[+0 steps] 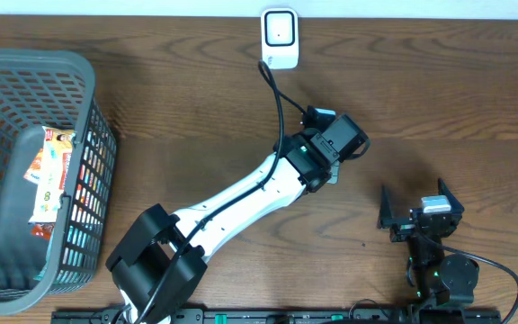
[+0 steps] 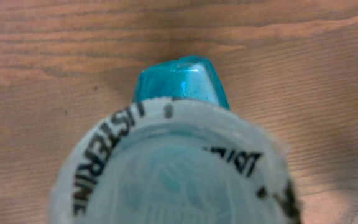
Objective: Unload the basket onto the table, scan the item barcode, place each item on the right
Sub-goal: 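Lift the bottle out and set it on the table near the scanner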
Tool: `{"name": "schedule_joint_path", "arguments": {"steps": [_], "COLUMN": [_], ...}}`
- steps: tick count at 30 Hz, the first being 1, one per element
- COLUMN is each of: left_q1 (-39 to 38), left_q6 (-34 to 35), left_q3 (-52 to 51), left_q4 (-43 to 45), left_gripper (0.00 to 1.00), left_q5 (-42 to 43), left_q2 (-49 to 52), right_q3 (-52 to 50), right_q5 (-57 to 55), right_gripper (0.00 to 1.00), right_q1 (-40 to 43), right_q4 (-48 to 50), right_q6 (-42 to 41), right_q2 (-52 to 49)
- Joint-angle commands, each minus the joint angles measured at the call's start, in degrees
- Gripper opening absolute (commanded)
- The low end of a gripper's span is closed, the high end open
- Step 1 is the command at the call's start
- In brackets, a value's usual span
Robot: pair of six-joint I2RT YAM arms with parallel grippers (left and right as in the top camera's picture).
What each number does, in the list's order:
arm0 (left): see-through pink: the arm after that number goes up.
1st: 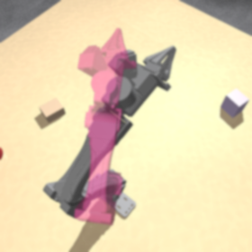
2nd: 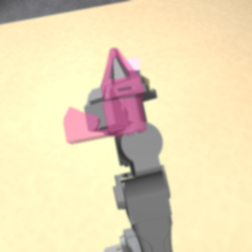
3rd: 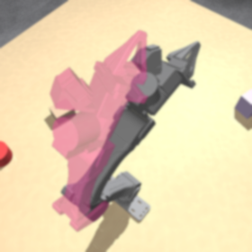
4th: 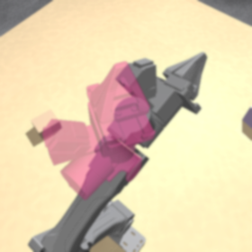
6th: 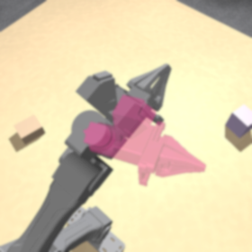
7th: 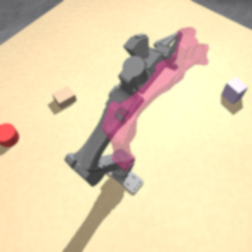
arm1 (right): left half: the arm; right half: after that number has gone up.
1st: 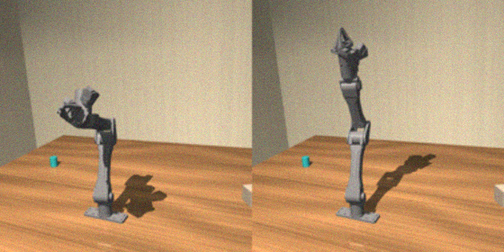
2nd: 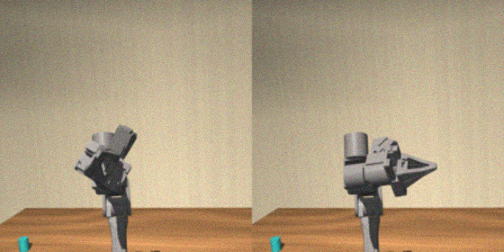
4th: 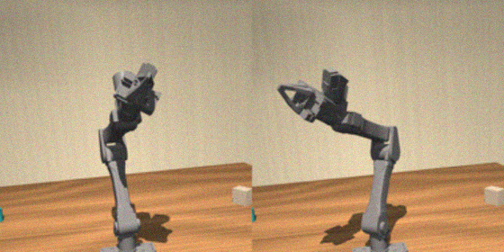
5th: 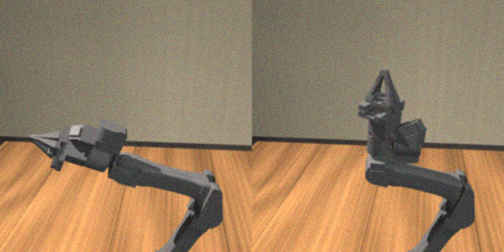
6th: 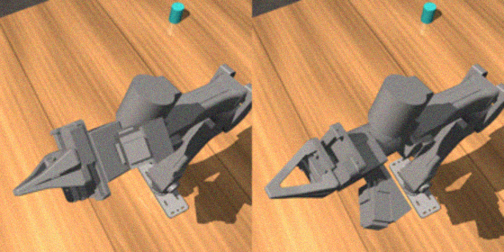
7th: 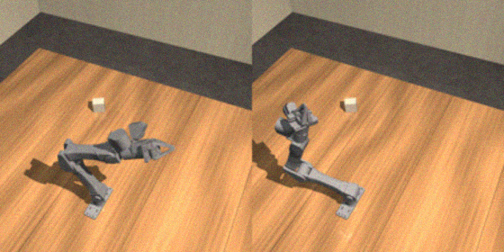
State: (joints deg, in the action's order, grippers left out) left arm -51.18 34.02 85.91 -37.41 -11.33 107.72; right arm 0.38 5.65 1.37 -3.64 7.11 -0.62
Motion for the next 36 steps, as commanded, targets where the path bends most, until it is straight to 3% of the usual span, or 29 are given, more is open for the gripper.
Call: {"name": "schedule_joint_path", "arguments": {"steps": [1, 2, 6, 36], "left_q1": [0.26, 0.26, 0.24, 0.39], "left_q6": [-1.44, -1.44, -1.46, -1.53], "left_q3": [2.19, 2.19, 2.19, 1.75], "left_q4": [0.48, 0.46, 0.44, 0.63], "left_gripper": [0.17, 0.25, 0.34, 0.4], "left_q5": [-3.52, -3.52, -3.52, -4.48], "left_q2": [-0.35, -0.35, -0.35, -0.59], "right_q3": [-0.07, -0.07, -0.07, -0.07], "right_q5": [-0.17, -0.17, -0.17, -0.17], "right_gripper": [0.99, 0.99, 0.99, 0.99], "right_q1": [-0.2, -0.2, -0.2, -0.2], "right_q4": [-0.24, -0.26, -0.26, -0.24], "right_q6": [0.02, 0.04, 0.04, 0.04], "right_q2": [0.26, 0.26, 0.26, 0.26]}}
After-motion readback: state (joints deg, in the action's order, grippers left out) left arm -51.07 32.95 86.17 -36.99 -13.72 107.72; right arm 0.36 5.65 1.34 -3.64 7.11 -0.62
